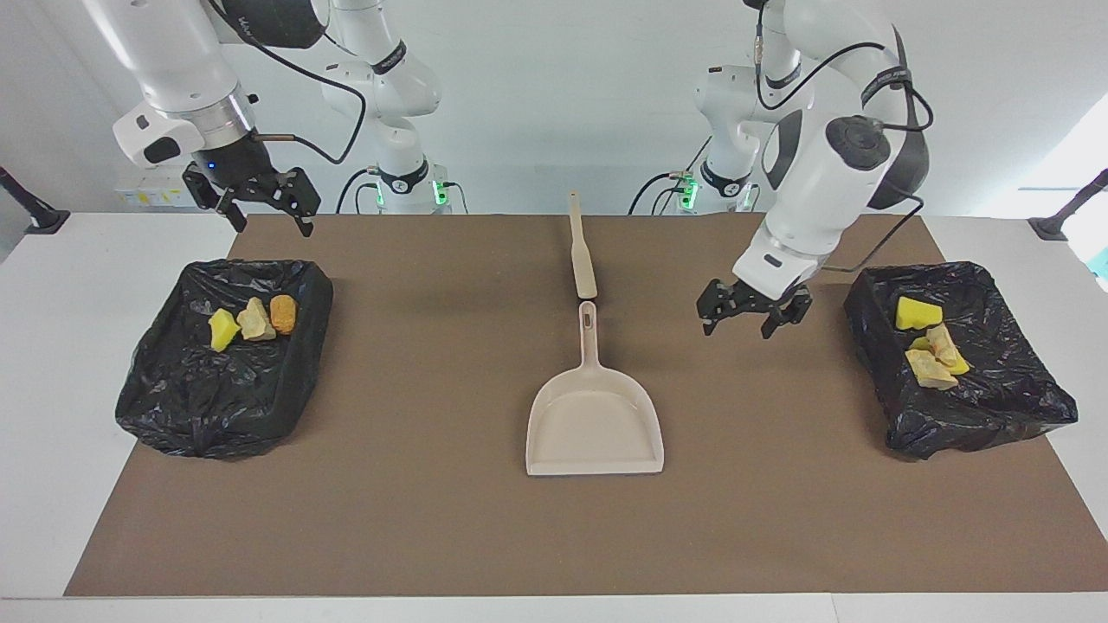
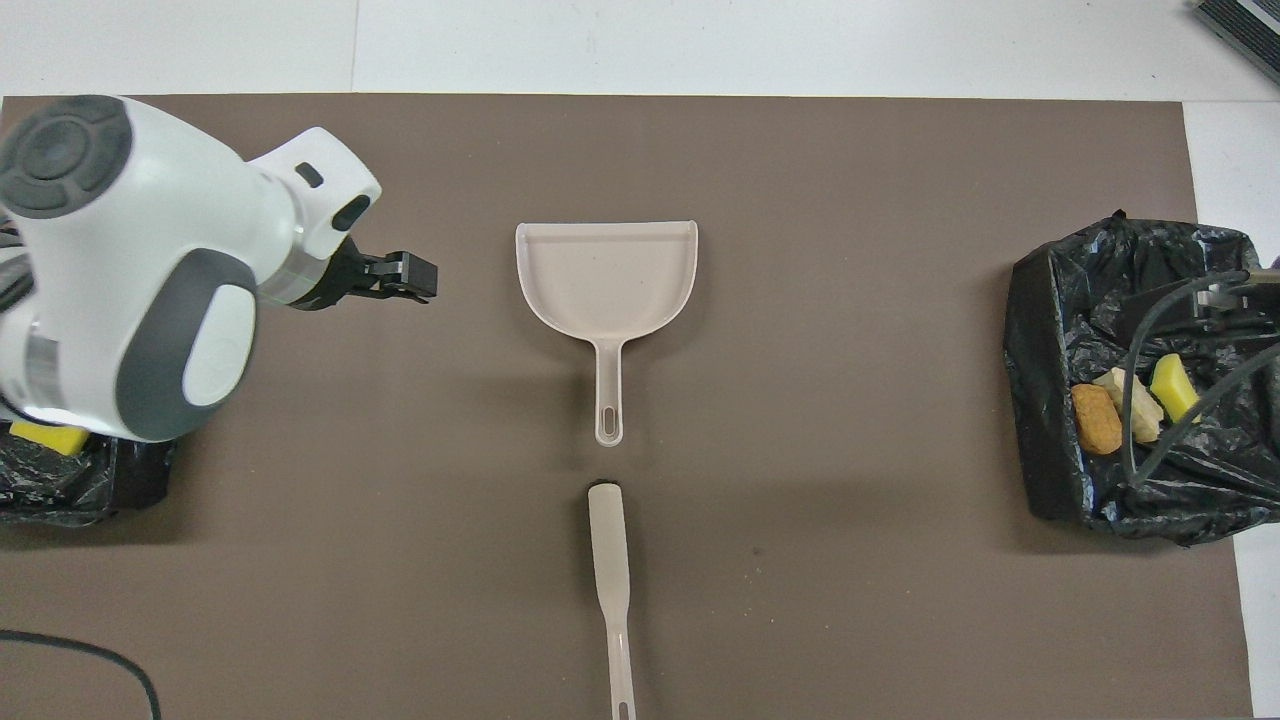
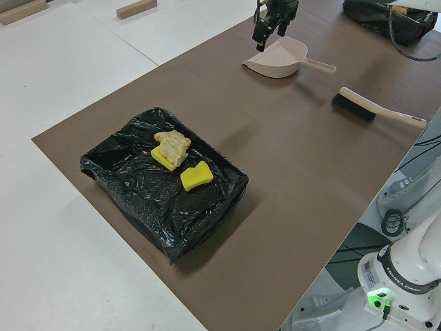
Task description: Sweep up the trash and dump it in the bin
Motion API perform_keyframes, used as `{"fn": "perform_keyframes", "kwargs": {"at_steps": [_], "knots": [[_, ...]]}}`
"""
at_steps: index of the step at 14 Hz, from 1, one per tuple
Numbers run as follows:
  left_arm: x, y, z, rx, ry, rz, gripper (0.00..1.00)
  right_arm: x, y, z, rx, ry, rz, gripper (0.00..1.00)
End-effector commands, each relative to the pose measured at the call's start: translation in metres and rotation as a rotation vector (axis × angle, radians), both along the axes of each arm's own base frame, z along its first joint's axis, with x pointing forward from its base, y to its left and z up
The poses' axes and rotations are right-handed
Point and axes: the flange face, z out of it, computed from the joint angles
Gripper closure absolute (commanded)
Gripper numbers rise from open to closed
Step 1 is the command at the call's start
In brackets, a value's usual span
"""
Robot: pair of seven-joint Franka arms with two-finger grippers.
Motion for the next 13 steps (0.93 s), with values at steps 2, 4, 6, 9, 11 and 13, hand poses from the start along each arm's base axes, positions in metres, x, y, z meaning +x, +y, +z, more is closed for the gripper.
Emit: {"fn": "perform_keyframes", "kwargs": {"at_steps": [2, 4, 6, 9, 11, 13], "knots": [[-0.02, 0.06, 0.056, 0.052, 0.031, -0.073, 0.0, -0.004, 0.001, 0.003, 0.015, 0.005, -0.016, 0.0], [-0.036, 0.071, 0.085, 0.068, 0.071, -0.063, 0.0, -0.004, 0.002, 0.003, 0.015, 0.005, -0.015, 0.0], [-0.059, 0.077, 0.11, 0.09, 0.089, -0.059, 0.0, -0.004, 0.001, 0.003, 0.015, 0.005, -0.016, 0.0], [-0.087, 0.083, 0.133, 0.142, 0.124, -0.058, 0.0, -0.004, 0.001, 0.003, 0.015, 0.005, -0.016, 0.0], [-0.093, 0.085, 0.138, 0.144, 0.136, -0.05, 0.0, -0.004, 0.001, 0.003, 0.015, 0.005, -0.016, 0.0], [-0.099, 0.084, 0.145, 0.135, 0.121, -0.051, 0.0, -0.004, 0.002, 0.003, 0.015, 0.003, -0.015, 0.0]]}}
